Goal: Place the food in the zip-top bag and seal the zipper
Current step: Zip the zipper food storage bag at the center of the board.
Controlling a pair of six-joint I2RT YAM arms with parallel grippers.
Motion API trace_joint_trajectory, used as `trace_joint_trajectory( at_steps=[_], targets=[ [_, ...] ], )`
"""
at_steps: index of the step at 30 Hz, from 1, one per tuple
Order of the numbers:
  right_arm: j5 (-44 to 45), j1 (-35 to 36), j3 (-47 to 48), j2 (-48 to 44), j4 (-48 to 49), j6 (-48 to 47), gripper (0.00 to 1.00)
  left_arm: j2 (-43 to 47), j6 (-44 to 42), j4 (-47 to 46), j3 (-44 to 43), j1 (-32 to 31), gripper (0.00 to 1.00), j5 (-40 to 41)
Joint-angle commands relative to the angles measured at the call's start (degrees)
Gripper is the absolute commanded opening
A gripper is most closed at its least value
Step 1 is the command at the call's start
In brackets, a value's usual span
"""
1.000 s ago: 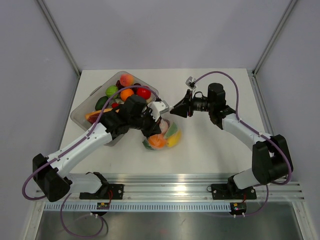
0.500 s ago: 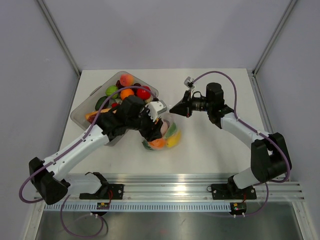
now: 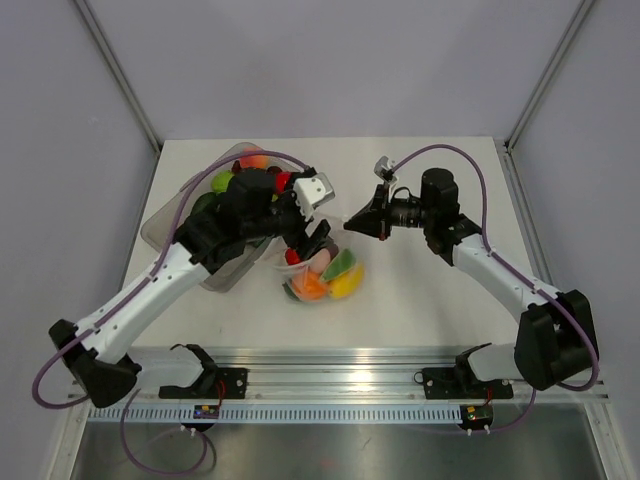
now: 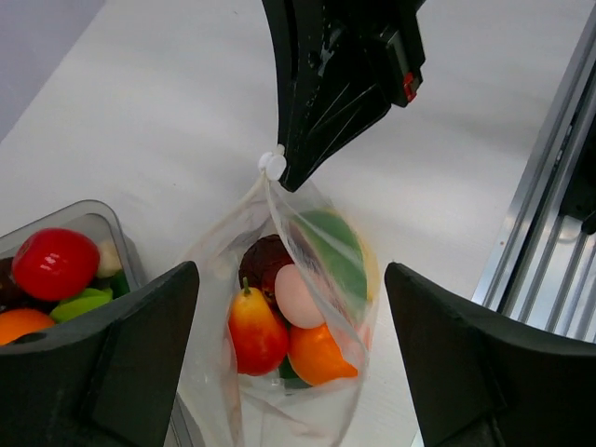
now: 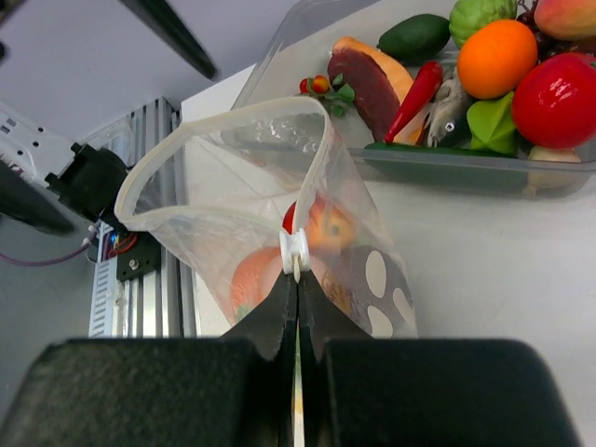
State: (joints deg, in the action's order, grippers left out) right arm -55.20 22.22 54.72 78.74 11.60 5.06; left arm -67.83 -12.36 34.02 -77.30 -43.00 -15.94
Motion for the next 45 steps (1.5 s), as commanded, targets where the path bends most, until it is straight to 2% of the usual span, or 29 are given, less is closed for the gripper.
trace_joint_trajectory(
  at_steps=[1,2,4,7,13,16,17,18,25,30,31,33,37,42,45],
  targets=[
    [0.70,0.90,-0.49,-3.50,-2.97,-4.18,0.00,-5.19,-5.91,-4.66,-1.19,-0.06,0.84,-4.88],
    [0.79,0.98,-0.58,-4.11,-3.33,-4.27,0.00,-5.99,-7.49,-5.80,-1.36,-0.06,0.83,-6.02],
    [0.80,0.90,-1.02,-4.65,-3.68,-4.62,0.00,-8.96,-9.34,-5.72,-2.94,0.02,0.71,-7.78],
    [0.53,0.90,-1.11,-5.09,-4.38,-4.71,0.00,-12.23,-12.68,-2.30,-7.59,0.37,0.61,-11.12],
    [0.44,1.69,-0.84,-5.61,-6.93,-7.08,0.00,-16.28,-14.09,0.17,-11.12,1.78,0.59,-16.57],
    [0.79,1.86,-0.84,-5.79,-7.46,-7.61,0.00,-17.68,-14.62,3.05,-12.43,2.13,0.53,-19.82],
    [0.80,1.86,-0.75,-5.79,-7.55,-7.70,0.00,-18.12,-15.06,4.29,-13.66,2.22,0.46,-20.52],
    [0.80,1.86,-0.67,-5.79,-7.64,-7.78,0.00,-19.34,-15.50,5.43,-14.37,2.31,0.45,-21.05],
    [0.44,1.86,0.30,-5.70,-8.78,-8.49,0.00,-21.81,-16.91,10.28,-16.39,2.49,0.48,-23.69],
    [0.44,1.86,0.56,-5.79,-9.13,-8.58,0.00,-23.40,-16.82,11.77,-17.53,2.40,0.46,-23.69],
    [0.53,1.95,0.56,-5.88,-9.05,-8.58,0.00,-23.48,-16.73,12.03,-17.80,2.40,0.41,-23.69],
    [0.62,1.95,0.56,-5.79,-9.13,-8.66,0.00,-23.75,-16.29,12.12,-17.89,2.49,0.40,-23.69],
    [0.97,1.86,0.39,-6.14,-9.48,-8.75,0.00,-23.22,-16.03,12.12,-17.89,2.57,0.30,-24.22],
    [1.67,1.95,0.30,-6.75,-9.40,-8.66,0.00,-23.22,-15.77,12.56,-17.54,2.57,0.09,-24.40],
    [2.20,1.87,0.21,-7.37,-8.96,-8.40,0.00,-23.22,-15.33,12.47,-17.27,2.57,0.04,-24.57]
  ],
)
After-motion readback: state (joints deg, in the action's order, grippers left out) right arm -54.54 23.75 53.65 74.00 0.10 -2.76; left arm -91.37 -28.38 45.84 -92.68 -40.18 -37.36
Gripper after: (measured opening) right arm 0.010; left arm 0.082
